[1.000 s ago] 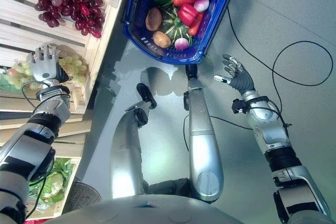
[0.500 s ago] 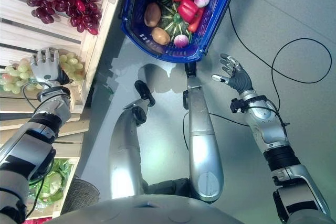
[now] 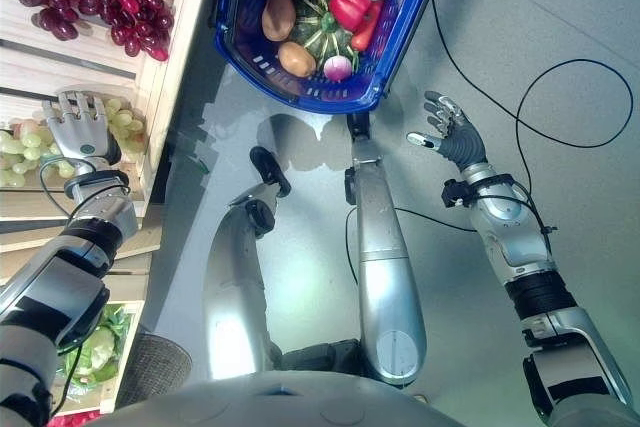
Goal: Pick up fruits and vegetables into the basket
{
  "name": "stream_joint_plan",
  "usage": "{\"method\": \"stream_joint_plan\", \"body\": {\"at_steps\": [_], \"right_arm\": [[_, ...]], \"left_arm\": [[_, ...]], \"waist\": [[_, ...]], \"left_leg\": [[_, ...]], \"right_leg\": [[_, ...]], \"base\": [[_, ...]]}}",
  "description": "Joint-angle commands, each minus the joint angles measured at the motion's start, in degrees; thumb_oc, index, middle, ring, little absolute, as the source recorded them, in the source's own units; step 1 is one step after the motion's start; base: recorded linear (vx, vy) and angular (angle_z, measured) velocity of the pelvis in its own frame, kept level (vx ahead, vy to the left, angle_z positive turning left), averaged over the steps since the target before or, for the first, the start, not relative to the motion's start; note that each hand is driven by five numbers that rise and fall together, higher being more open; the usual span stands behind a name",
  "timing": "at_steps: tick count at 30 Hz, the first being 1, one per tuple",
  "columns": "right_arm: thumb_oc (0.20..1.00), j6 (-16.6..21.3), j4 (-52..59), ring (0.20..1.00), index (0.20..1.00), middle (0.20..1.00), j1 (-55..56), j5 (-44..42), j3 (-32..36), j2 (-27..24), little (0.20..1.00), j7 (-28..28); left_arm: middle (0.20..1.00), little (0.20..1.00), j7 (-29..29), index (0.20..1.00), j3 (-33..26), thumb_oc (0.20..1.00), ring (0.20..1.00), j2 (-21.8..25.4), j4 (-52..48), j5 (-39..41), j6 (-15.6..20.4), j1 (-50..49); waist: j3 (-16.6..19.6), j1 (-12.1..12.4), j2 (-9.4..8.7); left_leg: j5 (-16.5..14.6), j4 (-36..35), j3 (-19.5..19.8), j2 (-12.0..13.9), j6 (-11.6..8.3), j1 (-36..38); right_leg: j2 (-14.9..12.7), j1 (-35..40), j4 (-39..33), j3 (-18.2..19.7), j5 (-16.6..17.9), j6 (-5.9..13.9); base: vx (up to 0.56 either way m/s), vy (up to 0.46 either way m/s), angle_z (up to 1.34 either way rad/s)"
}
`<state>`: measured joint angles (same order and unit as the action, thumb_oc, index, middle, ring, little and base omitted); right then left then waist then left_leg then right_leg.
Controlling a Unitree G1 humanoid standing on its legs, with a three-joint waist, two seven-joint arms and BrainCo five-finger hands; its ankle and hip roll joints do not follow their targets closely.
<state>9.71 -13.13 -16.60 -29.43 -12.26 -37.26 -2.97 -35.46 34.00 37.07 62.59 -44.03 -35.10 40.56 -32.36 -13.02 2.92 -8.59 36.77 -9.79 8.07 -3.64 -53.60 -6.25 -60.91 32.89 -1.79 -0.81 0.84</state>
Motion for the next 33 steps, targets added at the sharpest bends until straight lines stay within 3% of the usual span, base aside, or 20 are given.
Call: {"method": "stream_joint_plan", "body": {"at_steps": [1, 8, 9, 10, 16, 27, 31, 33], "right_arm": [[1.0, 3.5, 5.3, 1.0, 1.0, 1.0, 2.4, -2.8, -1.6, 0.3, 1.0, 0.6], [1.0, 4.0, 6.2, 1.0, 1.0, 1.0, 2.1, -4.8, -1.2, 0.2, 1.0, 0.2], [1.0, 4.0, 6.7, 1.0, 1.0, 1.0, 2.2, -5.5, -1.0, 0.2, 1.0, 0.3], [1.0, 4.1, 6.8, 1.0, 1.0, 1.0, 2.3, -5.6, -0.8, 0.2, 1.0, 0.4], [1.0, 4.3, 7.9, 1.0, 1.0, 1.0, 3.0, -5.6, 0.0, 0.3, 1.0, 0.0], [1.0, 3.5, 10.3, 1.0, 1.0, 1.0, 4.0, -3.8, 1.6, 0.0, 1.0, -0.4], [1.0, 2.9, 11.2, 1.0, 1.0, 1.0, 4.7, -3.1, 2.2, -0.1, 1.0, -0.4], [1.0, 2.2, 11.9, 1.0, 1.0, 1.0, 5.1, -1.4, 2.4, 0.0, 1.0, 0.0]], "left_arm": [[1.0, 1.0, 2.3, 1.0, -1.5, 1.0, 1.0, 2.6, 5.8, -0.3, -4.8, -4.8], [1.0, 1.0, 7.6, 1.0, -1.0, 1.0, 1.0, 2.1, 5.7, -6.8, -10.7, -5.7], [0.561, 0.561, 10.0, 0.561, -0.9, 0.561, 0.561, 2.0, 5.4, -9.3, -12.3, -6.3], [0.2, 0.2, 12.1, 0.2, -0.9, 0.2, 0.2, 2.0, 5.2, -10.8, -13.1, -6.6], [0.2, 0.2, 16.6, 0.2, -1.2, 0.2, 0.2, 1.4, 4.1, -14.3, -14.6, -8.6], [0.2, 0.2, 13.1, 0.2, -1.9, 0.2, 0.2, 1.6, 2.0, -10.1, -7.8, -12.0], [0.2, 0.2, 9.6, 0.2, -2.6, 0.2, 0.2, 1.7, 0.6, 4.0, -3.2, -13.3], [0.2, 0.2, 8.1, 0.2, -4.8, 0.2, 0.2, 1.5, -0.6, 24.1, 3.1, -13.9]], "waist": [[2.6, 0.7, -2.5], [2.6, 1.0, -2.49], [2.6, 1.1, -2.38], [2.6, 1.2, -2.26], [2.6, 1.2, -1.95], [2.6, 1.4, -1.02], [2.6, 1.6, -0.82], [2.6, 1.9, -0.77]], "left_leg": [[0.2, -1.2, 1.1, -2.4, 0.17, -3.8], [0.5, -1.2, 1.6, -2.6, 0.22, -5.3], [0.5, -1.2, 1.7, -2.7, 0.23, -5.6], [0.5, -1.2, 1.7, -2.8, 0.2, -5.8], [0.4, -1.2, 1.7, -2.9, 0.25, -5.9], [0.5, -1.8, 1.1, -3.2, 0.21, -4.3], [0.6, -2.4, 0.7, -3.3, 0.28, -2.5], [0.6, -2.8, 0.7, -3.3, 0.33, -1.3]], "right_leg": [[0.3, -0.9, 2.5, -0.3, -4.0, 3.79], [0.4, -2.1, 2.2, -0.5, -3.6, 3.63], [0.3, -2.4, 2.1, -0.4, -3.6, 3.61], [0.2, -2.6, 2.1, -0.4, -3.6, 3.61], [0.1, -2.9, 2.2, -0.4, -3.5, 3.57], [-0.4, -1.7, 1.7, -0.4, -3.6, 3.56], [-0.7, -0.1, 1.3, -0.7, -3.8, 3.62], [-0.8, 1.1, 1.1, -0.7, -3.9, 3.67]], "base": [[-0.02, -0.019, 0.06], [0.0, 0.0, 0.02], [0.0, 0.0, 0.0], [0.0, 0.0, 0.0], [0.0, 0.0, 0.0], [0.0, 0.01, 0.0], [0.0, 0.016, 0.03], [0.0, 0.0, 0.0]]}}
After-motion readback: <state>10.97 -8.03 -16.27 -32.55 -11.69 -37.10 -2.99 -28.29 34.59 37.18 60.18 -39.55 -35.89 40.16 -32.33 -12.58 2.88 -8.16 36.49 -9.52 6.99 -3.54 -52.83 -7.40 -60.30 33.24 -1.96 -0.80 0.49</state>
